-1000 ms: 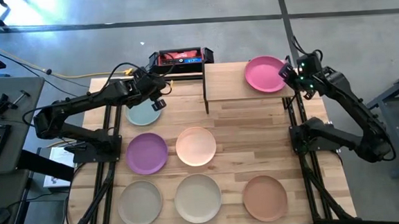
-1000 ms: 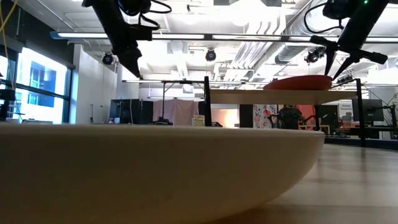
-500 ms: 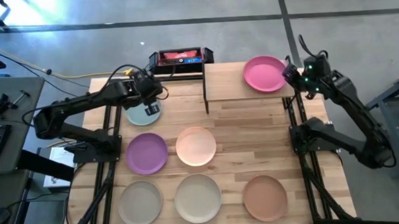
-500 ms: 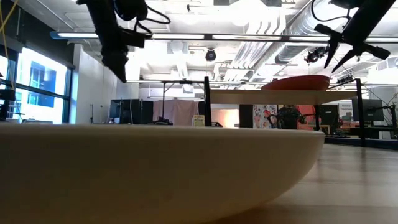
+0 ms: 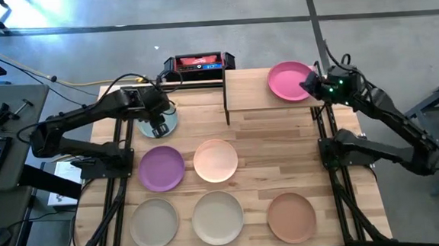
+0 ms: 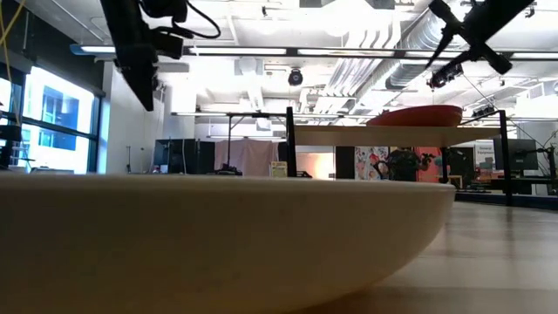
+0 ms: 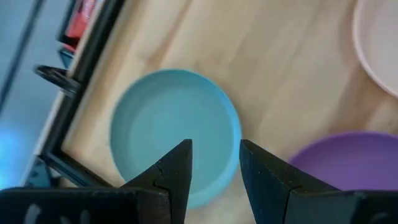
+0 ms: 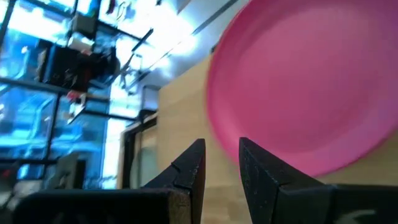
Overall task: Place and stack plates onto a shelf
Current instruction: Stack the white plate on top of the pink plate on the shelf
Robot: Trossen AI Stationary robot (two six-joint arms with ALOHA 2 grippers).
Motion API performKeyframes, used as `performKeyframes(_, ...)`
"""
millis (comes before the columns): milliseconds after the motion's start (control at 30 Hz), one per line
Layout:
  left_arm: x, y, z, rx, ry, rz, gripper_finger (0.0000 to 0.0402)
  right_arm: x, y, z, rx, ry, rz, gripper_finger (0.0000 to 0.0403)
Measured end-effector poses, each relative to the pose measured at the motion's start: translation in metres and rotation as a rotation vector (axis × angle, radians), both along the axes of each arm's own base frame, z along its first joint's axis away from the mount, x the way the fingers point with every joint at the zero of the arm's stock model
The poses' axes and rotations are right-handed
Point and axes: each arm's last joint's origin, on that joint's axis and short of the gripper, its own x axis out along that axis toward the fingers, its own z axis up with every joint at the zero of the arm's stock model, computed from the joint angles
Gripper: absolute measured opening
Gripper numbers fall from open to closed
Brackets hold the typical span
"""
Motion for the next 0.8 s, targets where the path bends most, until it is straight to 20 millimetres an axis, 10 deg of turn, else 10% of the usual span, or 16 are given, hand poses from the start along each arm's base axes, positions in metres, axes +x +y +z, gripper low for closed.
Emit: performKeyframes(800,-0.024,-0.016,0.013,-0.130,-0.075,-0.022,0.0124,0.128,0.072,-0.021,0.056,-0.080,0.528,0.0078)
